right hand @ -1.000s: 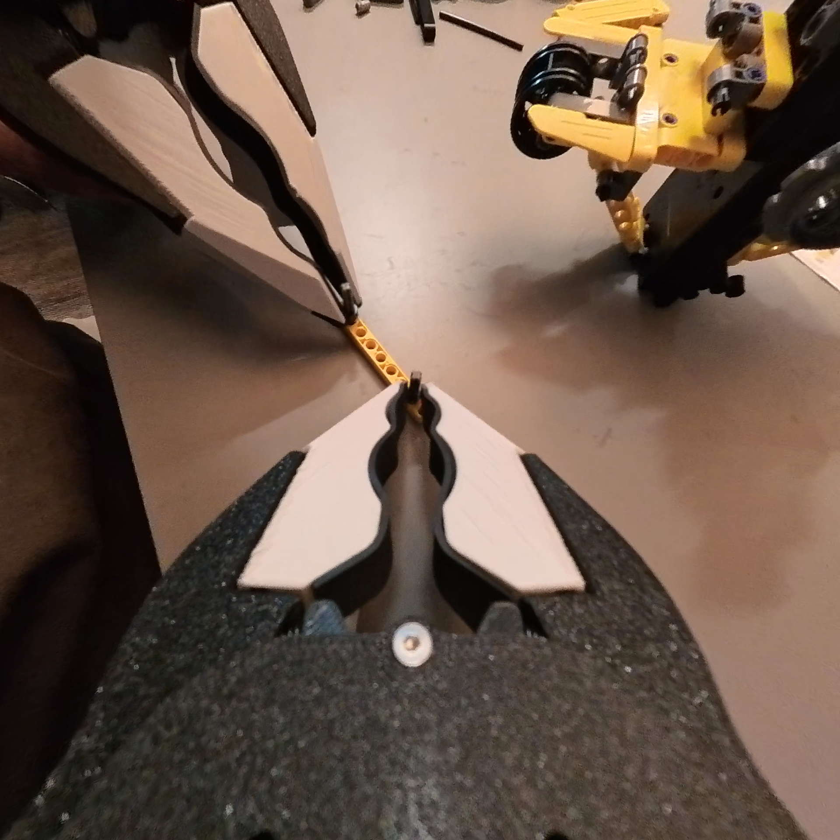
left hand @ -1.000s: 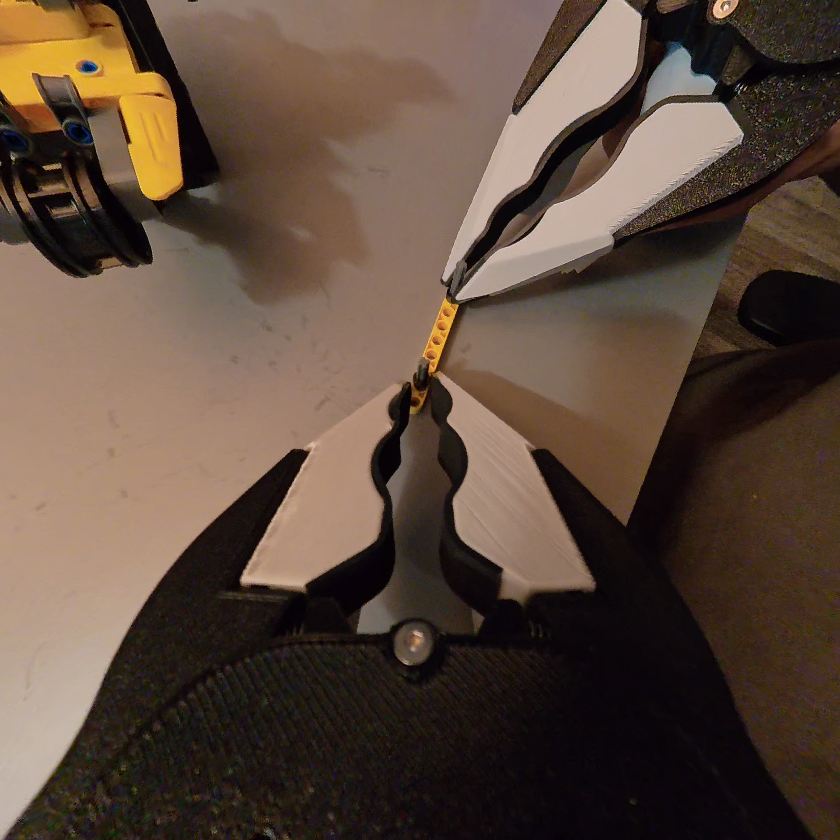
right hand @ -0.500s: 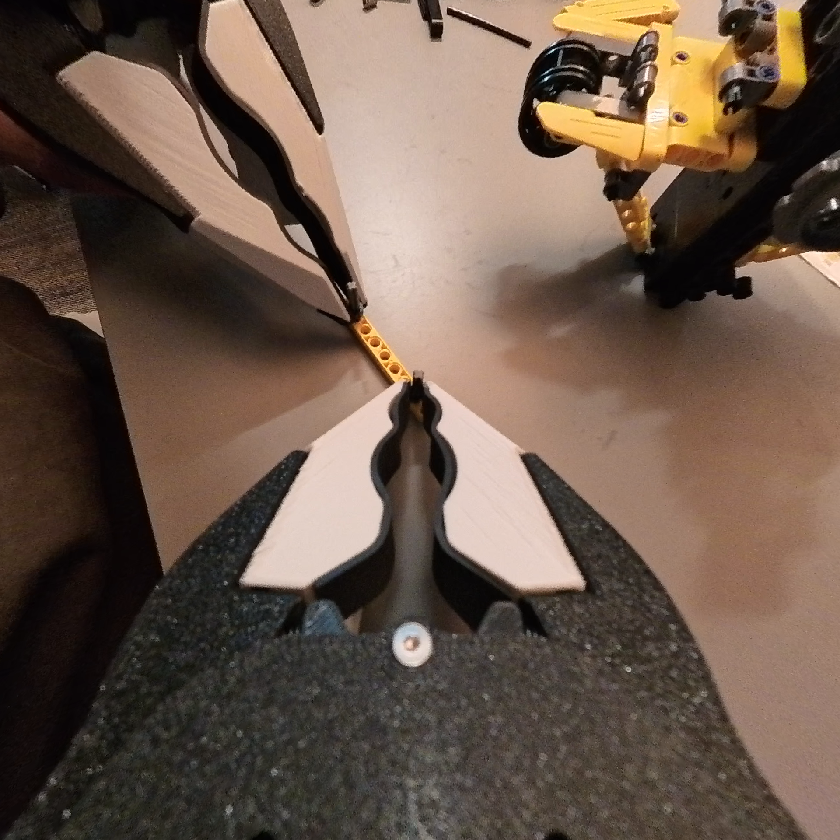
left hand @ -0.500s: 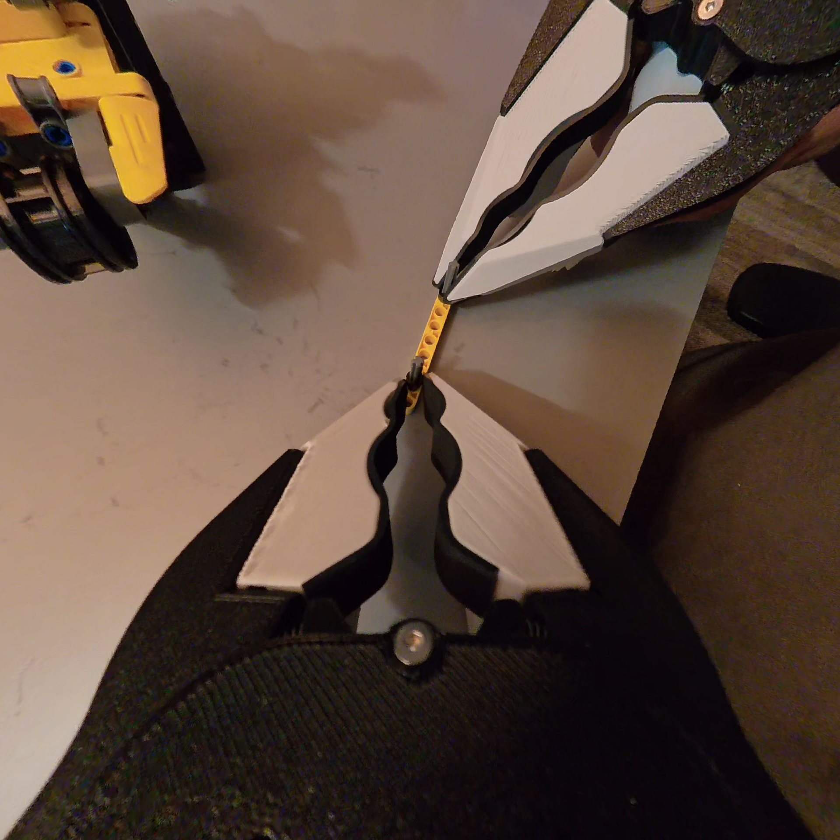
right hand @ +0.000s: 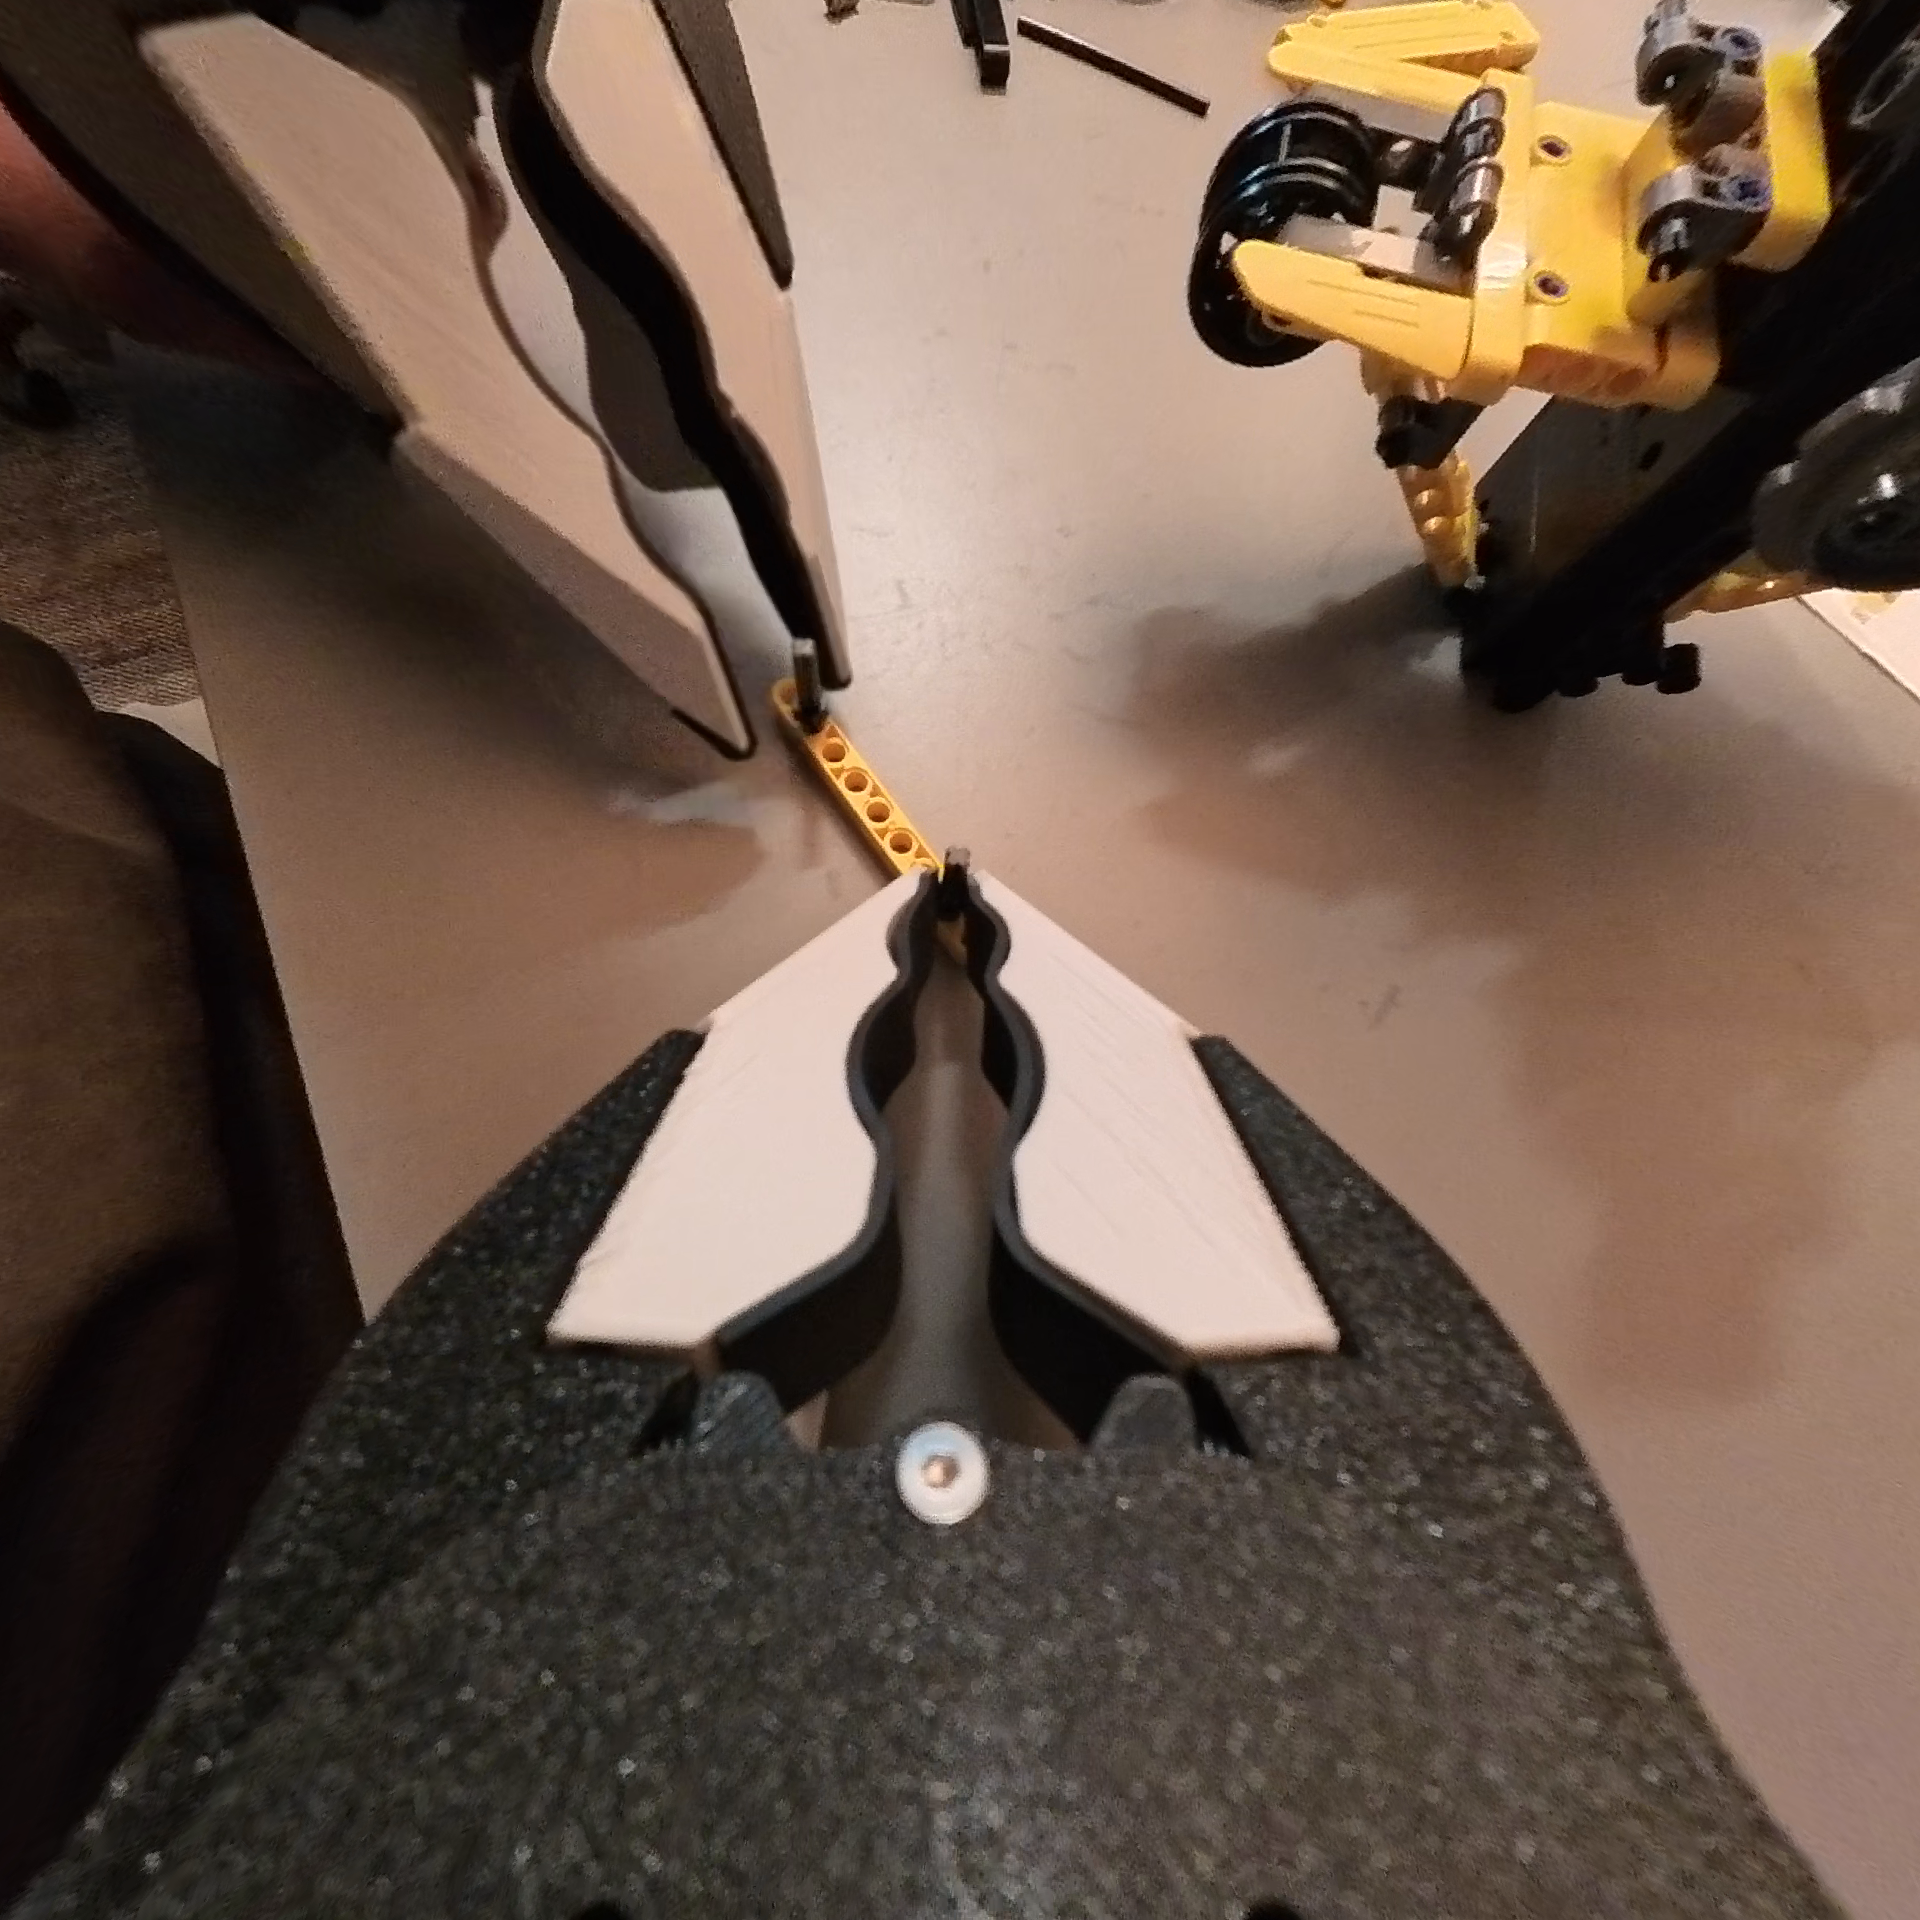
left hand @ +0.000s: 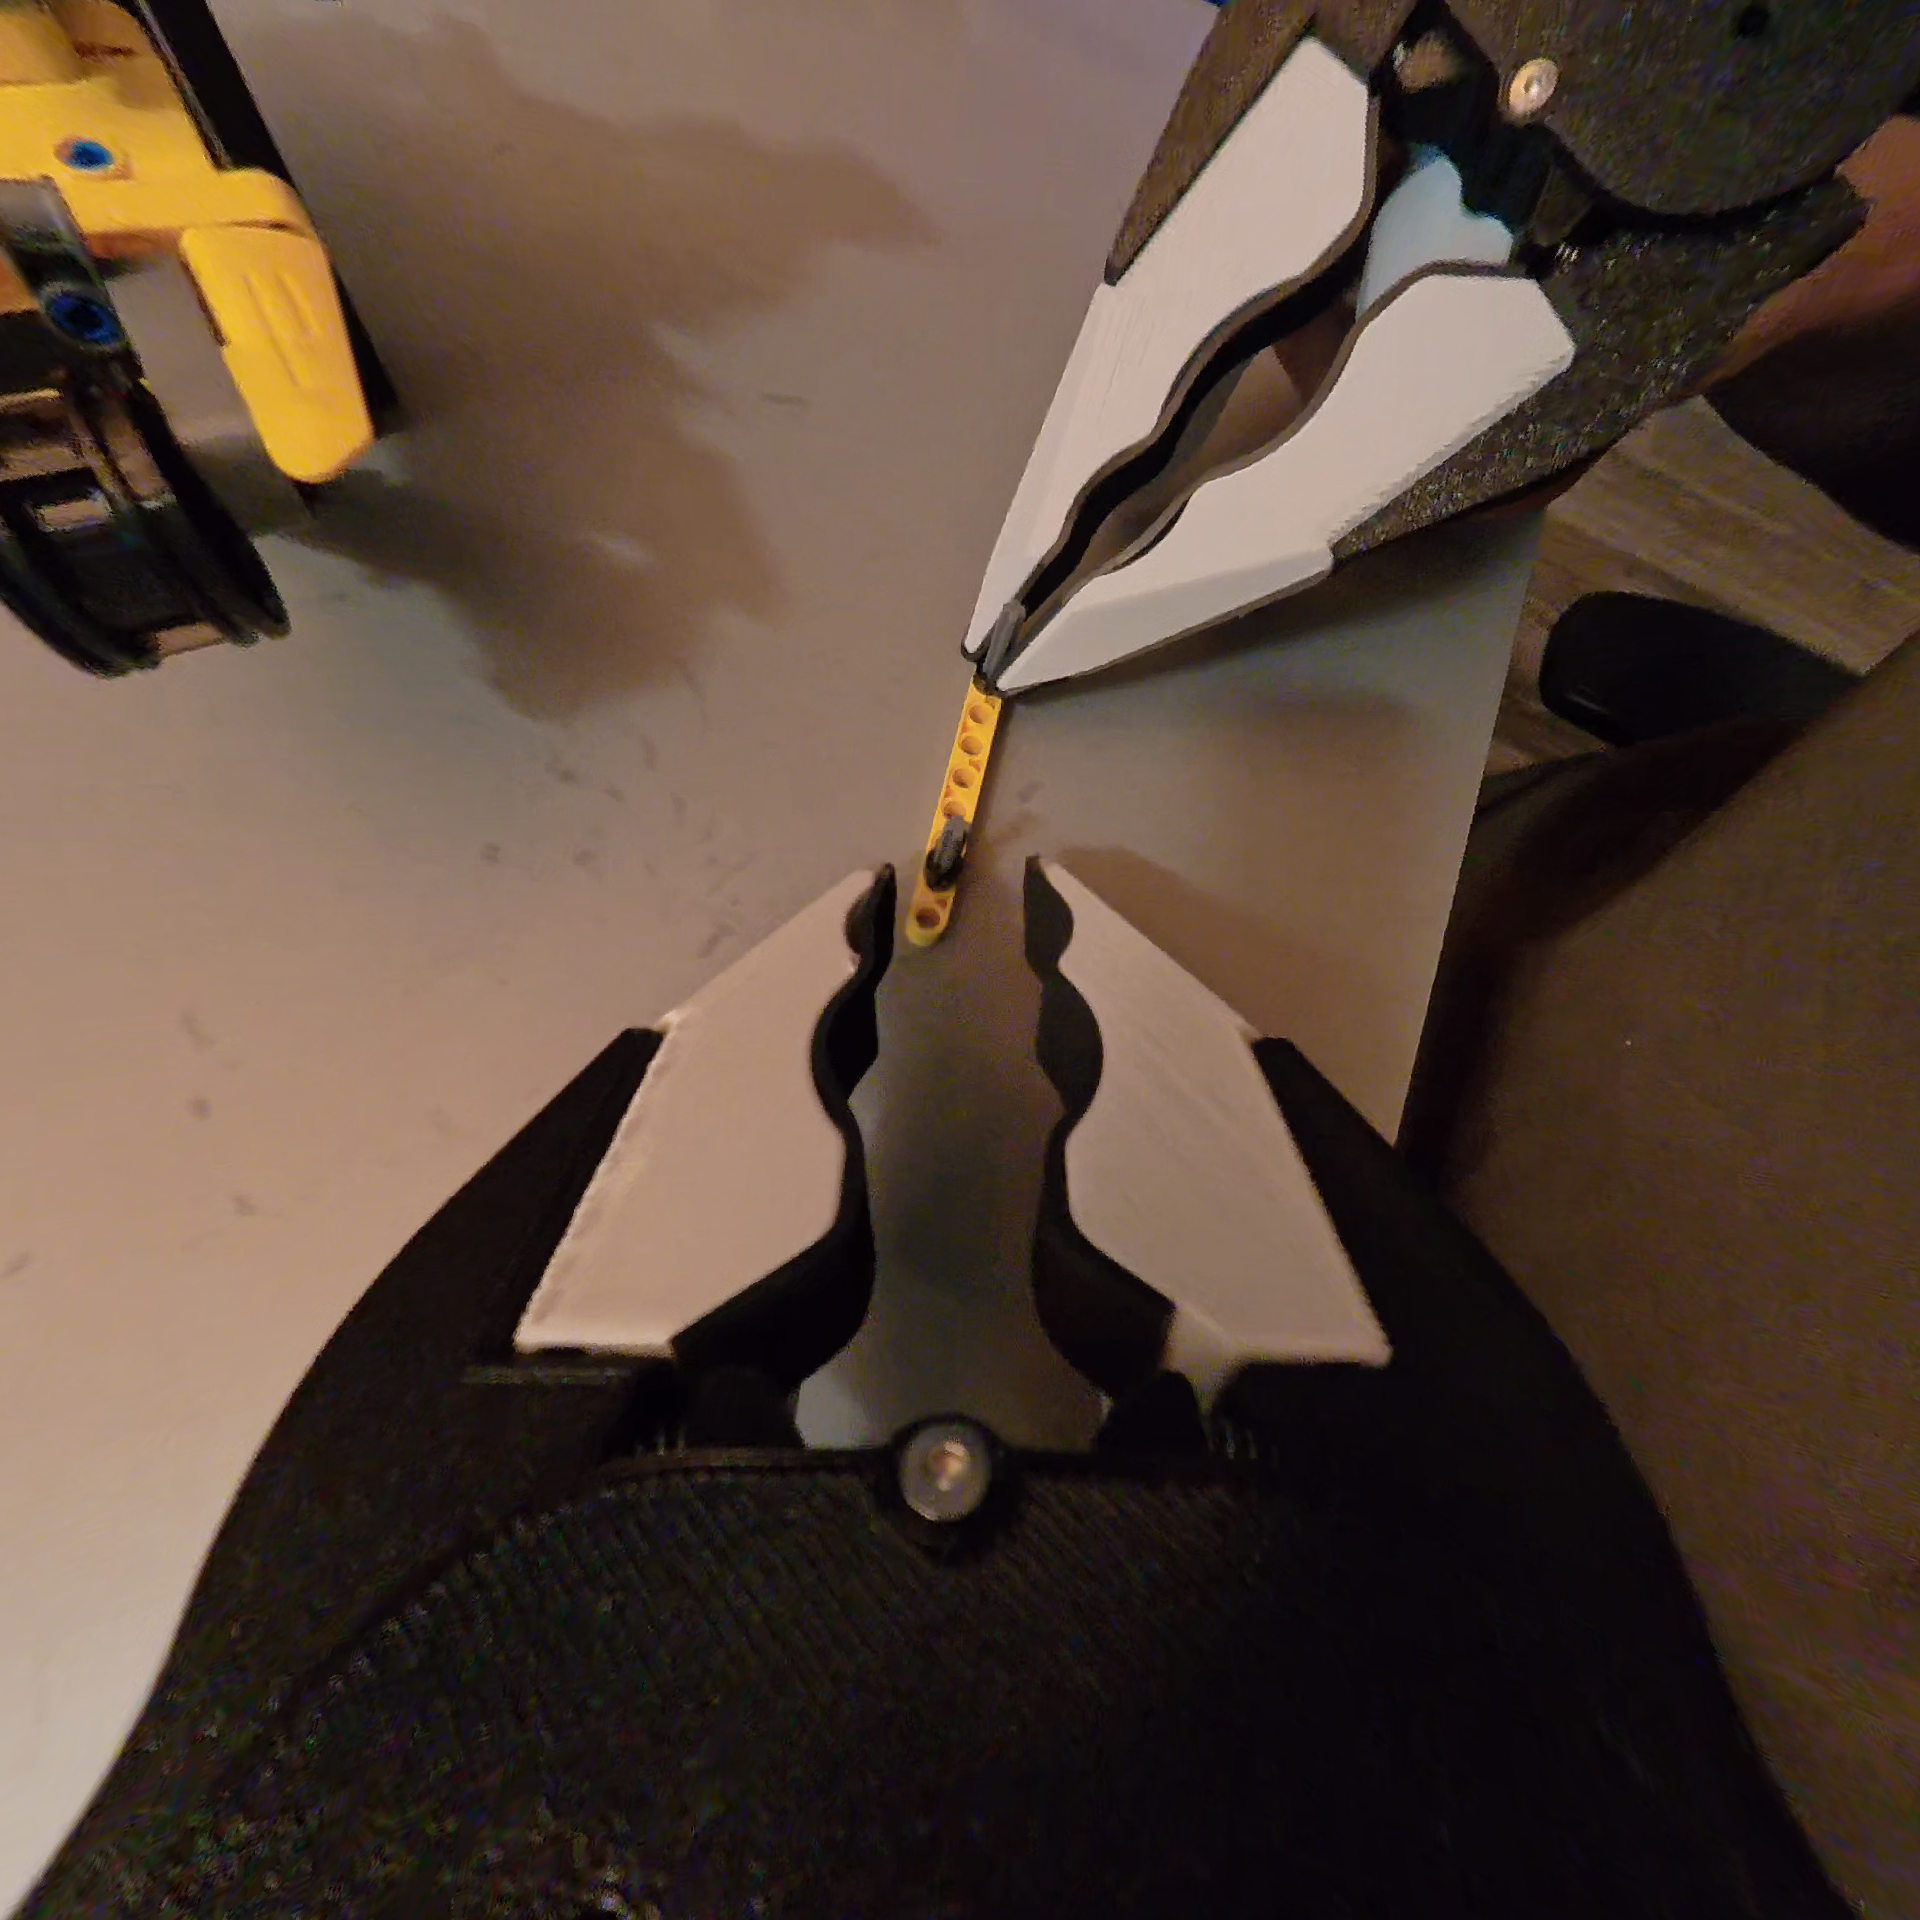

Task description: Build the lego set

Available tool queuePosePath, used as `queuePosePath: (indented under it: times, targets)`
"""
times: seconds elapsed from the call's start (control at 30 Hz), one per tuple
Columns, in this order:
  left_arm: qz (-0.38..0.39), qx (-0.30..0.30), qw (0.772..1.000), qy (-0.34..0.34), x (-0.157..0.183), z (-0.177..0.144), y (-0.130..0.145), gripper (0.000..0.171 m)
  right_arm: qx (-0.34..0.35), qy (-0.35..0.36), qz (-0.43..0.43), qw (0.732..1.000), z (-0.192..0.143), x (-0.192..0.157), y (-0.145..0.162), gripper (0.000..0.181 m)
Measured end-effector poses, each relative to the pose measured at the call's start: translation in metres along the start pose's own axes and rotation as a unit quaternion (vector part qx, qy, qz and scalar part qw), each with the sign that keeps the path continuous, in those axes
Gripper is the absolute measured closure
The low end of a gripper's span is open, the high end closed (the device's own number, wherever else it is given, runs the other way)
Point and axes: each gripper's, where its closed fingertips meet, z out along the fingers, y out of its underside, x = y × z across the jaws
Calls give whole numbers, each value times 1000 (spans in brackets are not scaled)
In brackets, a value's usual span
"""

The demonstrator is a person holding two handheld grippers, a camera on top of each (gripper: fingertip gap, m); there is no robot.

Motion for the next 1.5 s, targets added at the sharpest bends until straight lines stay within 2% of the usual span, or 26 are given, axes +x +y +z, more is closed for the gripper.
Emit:
queuePosePath:
  times: [0.1,0.2,0.33,0.8,0.97,1.13,1.5]
  targets:
    - [-1,20,1000,-8,1,-4,-5,150,0,1,-1,1000,0,0,0,177]
    - [8,27,999,-29,-2,-4,-7,159,0,1,0,1000,0,0,0,177]
    - [15,8,999,-44,-4,1,-3,165,0,3,-3,1000,0,0,0,177]
    - [14,1,1000,-25,-1,3,-2,166,0,9,-9,1000,0,0,0,177]
    - [32,-1,999,-38,-1,3,-2,166,0,9,-7,1000,0,0,0,177]
    - [7,-4,1000,-16,0,4,0,165,0,9,-7,1000,0,1,0,177]
    - [42,-32,997,-48,-1,6,6,163,-1,12,-10,1000,0,1,0,177]
